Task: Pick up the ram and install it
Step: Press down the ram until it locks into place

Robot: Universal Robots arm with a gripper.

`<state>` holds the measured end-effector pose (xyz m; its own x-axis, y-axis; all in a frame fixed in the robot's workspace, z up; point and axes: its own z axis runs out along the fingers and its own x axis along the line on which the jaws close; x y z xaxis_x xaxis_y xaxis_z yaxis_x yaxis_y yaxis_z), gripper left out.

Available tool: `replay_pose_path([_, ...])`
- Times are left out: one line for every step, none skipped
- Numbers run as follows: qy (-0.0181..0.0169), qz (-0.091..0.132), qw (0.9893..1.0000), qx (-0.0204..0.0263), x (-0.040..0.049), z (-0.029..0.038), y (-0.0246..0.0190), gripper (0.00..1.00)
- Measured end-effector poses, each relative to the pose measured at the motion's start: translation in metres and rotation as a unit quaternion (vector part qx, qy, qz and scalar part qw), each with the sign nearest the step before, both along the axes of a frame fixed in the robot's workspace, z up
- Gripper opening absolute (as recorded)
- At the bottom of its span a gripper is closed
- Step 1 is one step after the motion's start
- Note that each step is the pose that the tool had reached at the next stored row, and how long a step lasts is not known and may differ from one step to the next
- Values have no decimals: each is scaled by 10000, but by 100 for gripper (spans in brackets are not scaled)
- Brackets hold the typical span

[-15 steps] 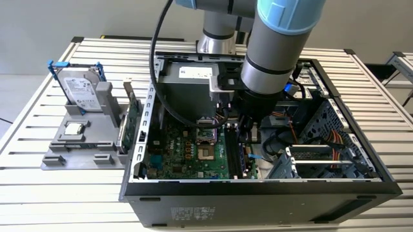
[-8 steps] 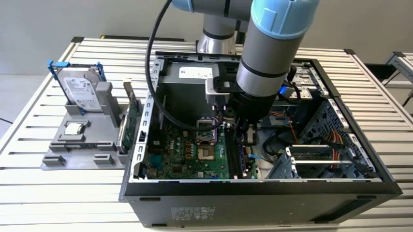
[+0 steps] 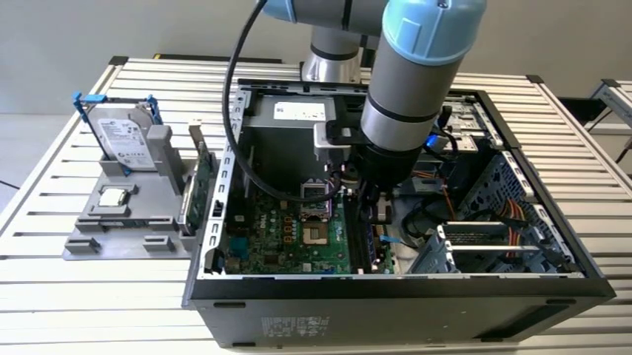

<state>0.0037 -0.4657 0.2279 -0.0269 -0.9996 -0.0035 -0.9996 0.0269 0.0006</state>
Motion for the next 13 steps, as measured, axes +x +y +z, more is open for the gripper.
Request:
replay_pose_path([1, 0, 10000, 0, 5, -1, 0, 0])
replay_pose_path([5, -1, 10000, 0, 11, -2, 1, 0])
replay_pose_path([7, -1, 10000, -1, 16, -2, 1, 0])
replay_pose_path([8, 0, 10000, 0, 21, -3, 1, 0])
replay_pose_path([9, 0, 10000, 0, 25, -4, 1, 0])
replay_pose_path([10, 0, 10000, 0, 28, -4, 1, 0])
replay_pose_path([10, 0, 10000, 0, 28, -4, 1, 0])
replay_pose_path([10, -1, 10000, 0, 27, -4, 2, 0])
replay_pose_path([10, -1, 10000, 0, 28, -4, 2, 0])
replay_pose_path([10, 0, 10000, 0, 28, -4, 2, 0])
replay_pose_path([11, 0, 10000, 0, 27, -4, 2, 0])
replay_pose_path([12, 0, 10000, 0, 27, -4, 2, 0])
replay_pose_path([12, 0, 10000, 0, 27, -4, 1, 0])
